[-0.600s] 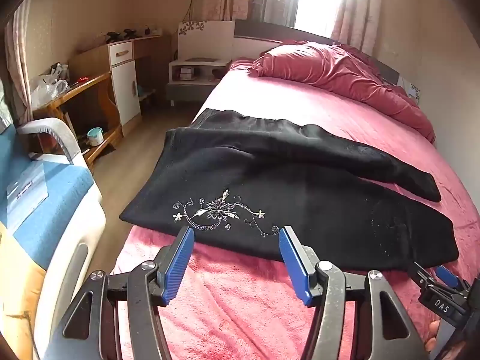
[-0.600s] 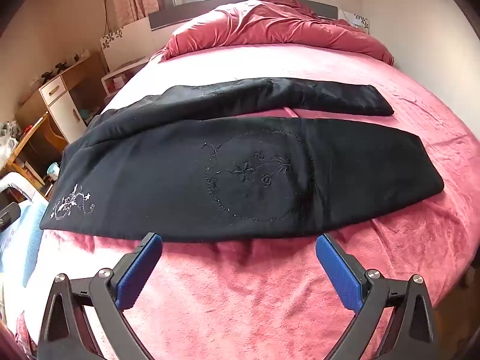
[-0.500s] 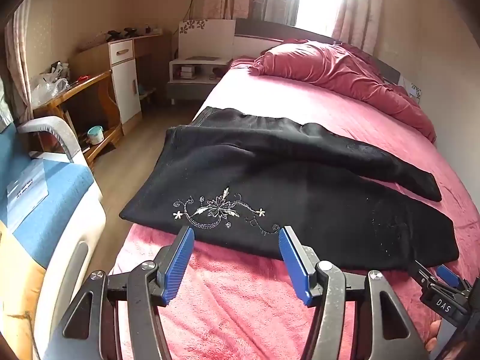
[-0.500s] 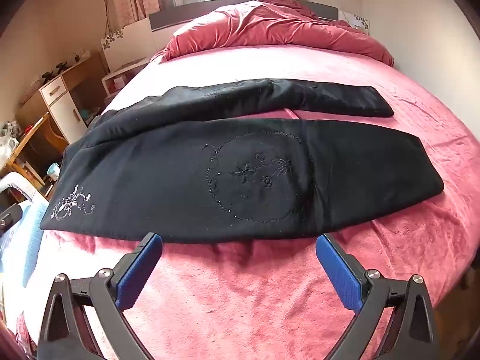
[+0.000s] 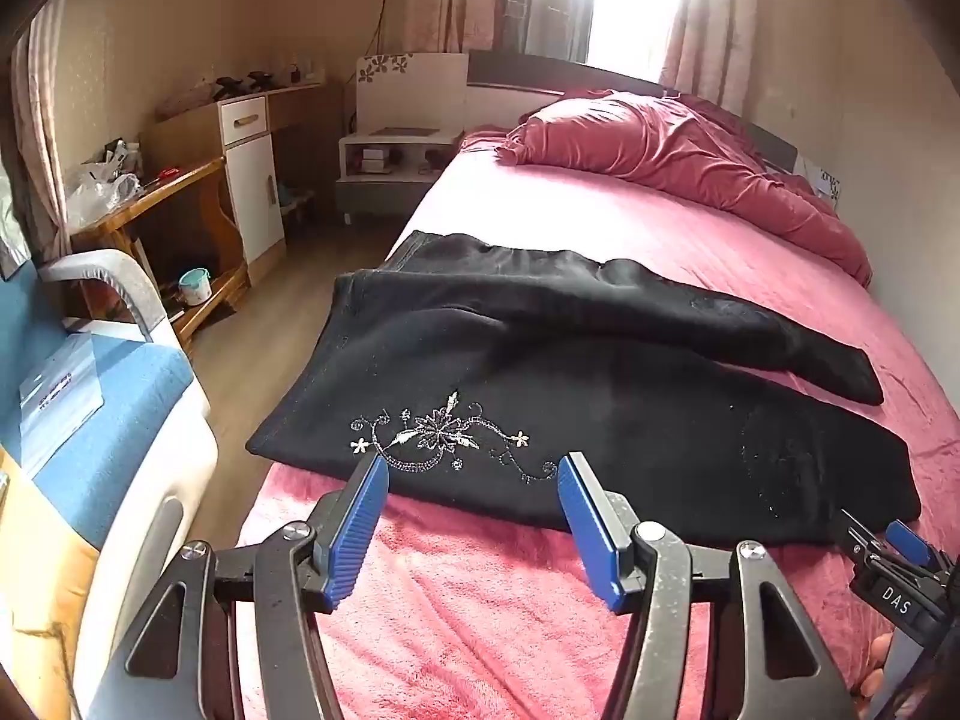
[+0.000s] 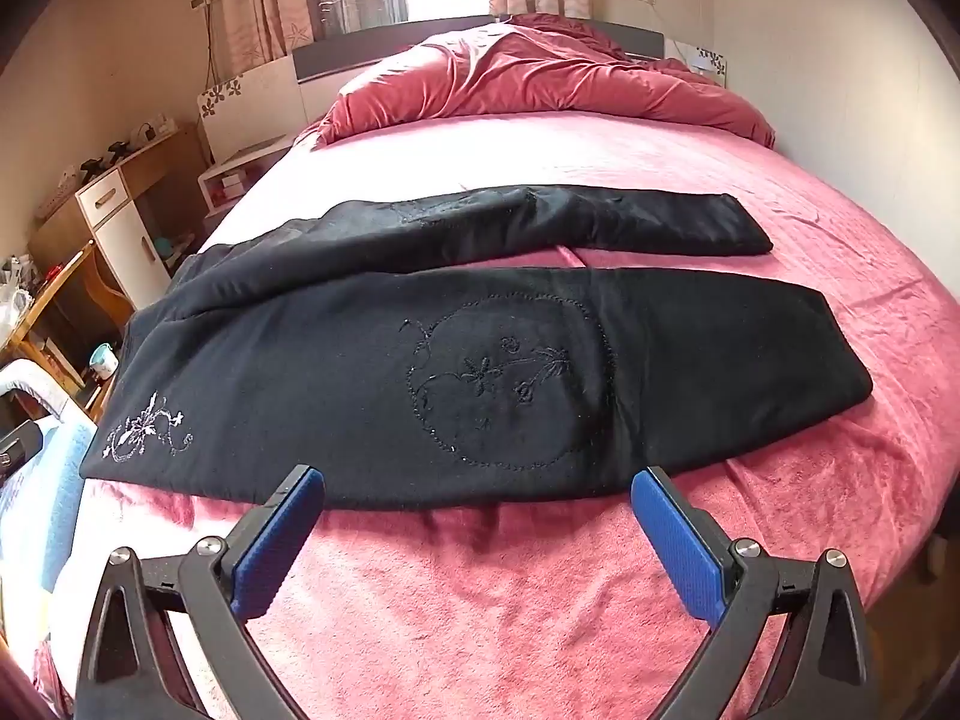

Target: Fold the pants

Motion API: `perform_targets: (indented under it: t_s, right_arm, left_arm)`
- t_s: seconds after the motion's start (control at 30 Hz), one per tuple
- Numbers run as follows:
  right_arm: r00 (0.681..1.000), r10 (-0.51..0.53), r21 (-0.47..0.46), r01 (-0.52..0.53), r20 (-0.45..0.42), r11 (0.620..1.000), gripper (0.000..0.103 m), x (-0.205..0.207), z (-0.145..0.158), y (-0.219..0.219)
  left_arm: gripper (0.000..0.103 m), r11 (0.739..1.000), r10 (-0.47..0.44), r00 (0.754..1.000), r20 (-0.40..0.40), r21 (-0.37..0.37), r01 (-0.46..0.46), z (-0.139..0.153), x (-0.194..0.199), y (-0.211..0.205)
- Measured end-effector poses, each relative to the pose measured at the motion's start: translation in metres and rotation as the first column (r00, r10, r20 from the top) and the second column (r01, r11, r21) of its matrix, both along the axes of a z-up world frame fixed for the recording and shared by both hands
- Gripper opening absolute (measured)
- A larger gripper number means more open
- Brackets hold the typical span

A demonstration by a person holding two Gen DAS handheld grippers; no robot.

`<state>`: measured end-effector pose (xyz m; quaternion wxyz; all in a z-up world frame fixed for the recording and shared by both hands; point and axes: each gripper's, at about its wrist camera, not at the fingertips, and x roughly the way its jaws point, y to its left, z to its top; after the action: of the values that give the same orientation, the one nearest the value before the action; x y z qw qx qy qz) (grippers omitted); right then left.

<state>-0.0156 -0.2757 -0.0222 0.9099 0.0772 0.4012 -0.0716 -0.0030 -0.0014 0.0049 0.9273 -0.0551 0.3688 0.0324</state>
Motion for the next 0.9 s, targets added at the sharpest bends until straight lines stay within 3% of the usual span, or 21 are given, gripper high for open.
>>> perform_targets:
  t_s: [0.4,0.6,0.83,0.9]
  right_arm:
    - [1.000,0.010,-0.029,-0.010,0.005,1.000,0.103,0.002,0.002,0.002]
    - [0.999,0.050,0.003,-0.050,-0.019,0.999,0.103,0.005,0.007,0.016]
    - [0.982,0.078,-0.127,-0.057,0.172,0.990,0.103,-0.003,0.069,0.030]
    - [0.980,0.081,-0.138,-0.056,0.181,0.989,0.103,-0.004,0.075,0.033]
  left_arm:
    - [0.061,1.000,-0.004,1.000,0.016,-0.003,0.004,0.006,-0.002,-0.002]
    - [0.061,1.000,0.001,1.000,0.026,-0.004,0.000,0.009,-0.003,-0.001]
    - [0.061,1.000,0.001,0.999,0.043,-0.028,0.001,0.013,-0.006,-0.001]
    - [0.061,0.999,-0.006,0.999,0.039,-0.040,0.007,0.014,-0.006,0.000]
